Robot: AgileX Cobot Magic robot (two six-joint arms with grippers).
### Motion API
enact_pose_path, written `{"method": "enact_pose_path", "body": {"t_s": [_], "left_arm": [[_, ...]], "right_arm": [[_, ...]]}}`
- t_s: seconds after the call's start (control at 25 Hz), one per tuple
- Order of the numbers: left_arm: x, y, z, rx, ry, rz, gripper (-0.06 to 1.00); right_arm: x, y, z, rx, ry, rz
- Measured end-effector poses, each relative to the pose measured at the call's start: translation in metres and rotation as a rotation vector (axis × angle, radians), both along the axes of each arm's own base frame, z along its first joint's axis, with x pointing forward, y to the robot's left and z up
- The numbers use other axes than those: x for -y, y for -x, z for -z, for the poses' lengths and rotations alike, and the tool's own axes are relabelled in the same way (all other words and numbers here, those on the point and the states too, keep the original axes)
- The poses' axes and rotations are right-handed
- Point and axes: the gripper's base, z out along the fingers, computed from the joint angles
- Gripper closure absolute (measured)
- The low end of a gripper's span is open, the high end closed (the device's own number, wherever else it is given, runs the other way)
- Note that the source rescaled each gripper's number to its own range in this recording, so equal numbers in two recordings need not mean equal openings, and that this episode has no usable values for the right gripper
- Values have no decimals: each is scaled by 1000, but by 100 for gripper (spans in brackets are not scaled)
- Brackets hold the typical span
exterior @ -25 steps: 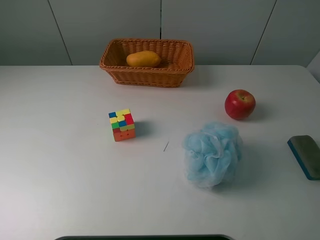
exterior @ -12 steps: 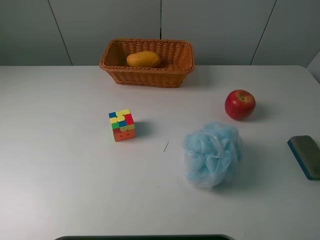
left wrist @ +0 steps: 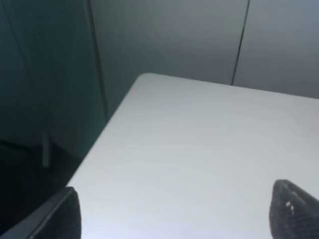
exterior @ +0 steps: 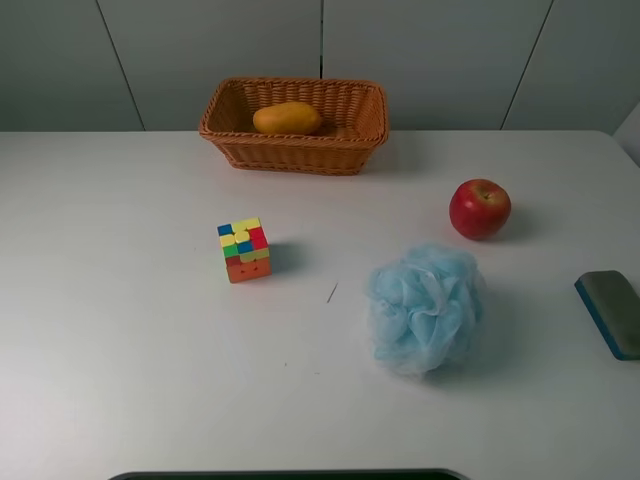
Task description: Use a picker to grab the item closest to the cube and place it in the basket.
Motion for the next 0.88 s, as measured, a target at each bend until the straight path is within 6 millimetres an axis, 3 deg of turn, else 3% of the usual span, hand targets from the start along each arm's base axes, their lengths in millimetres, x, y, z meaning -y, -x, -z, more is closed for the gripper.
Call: {"method": "enact_pose_path", "body": {"t_s": [0.36, 0.88], "left_arm": [[7, -40, 56, -126, 35, 89, 1], [10, -42, 59, -132, 24, 128, 1]], "right_arm": [[0, 0, 0, 0, 0, 0], [0, 0, 0, 0, 0, 0]]}}
